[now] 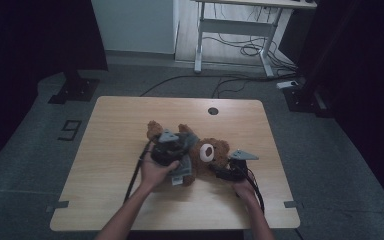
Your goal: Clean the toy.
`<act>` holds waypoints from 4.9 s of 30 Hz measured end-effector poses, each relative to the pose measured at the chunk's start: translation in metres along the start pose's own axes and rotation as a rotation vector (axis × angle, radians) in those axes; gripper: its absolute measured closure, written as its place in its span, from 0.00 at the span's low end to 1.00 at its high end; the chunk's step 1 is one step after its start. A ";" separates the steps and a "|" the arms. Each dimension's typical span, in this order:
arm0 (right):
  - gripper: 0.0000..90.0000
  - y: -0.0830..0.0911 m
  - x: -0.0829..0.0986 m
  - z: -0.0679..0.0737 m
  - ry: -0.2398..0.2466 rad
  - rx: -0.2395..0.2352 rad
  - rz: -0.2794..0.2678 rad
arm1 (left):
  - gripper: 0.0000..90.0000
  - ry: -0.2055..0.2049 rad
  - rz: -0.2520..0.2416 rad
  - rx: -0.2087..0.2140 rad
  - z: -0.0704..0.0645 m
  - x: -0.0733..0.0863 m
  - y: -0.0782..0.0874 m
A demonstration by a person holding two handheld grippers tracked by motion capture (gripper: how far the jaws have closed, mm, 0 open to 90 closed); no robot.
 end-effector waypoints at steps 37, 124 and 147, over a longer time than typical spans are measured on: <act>0.37 0.003 0.005 -0.004 0.022 -0.047 -0.002 | 0.90 0.210 0.072 -0.023 0.087 0.089 0.038; 0.26 0.053 0.025 -0.007 -0.027 0.037 -0.076 | 0.22 0.145 -0.152 -0.268 0.093 0.126 0.141; 0.26 0.063 0.025 0.005 0.024 0.068 -0.084 | 0.26 0.117 -0.028 -0.141 0.055 0.140 0.076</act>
Point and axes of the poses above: each handheld gripper's, and its own axes: y roughly backward along the jaws, x roughly out of its underside, z roughly to its left, the point moved 5 cm from there along -y, roughly forward along the jaws, and after that the axes turned 8 degrees about y, right-handed, at the moved point
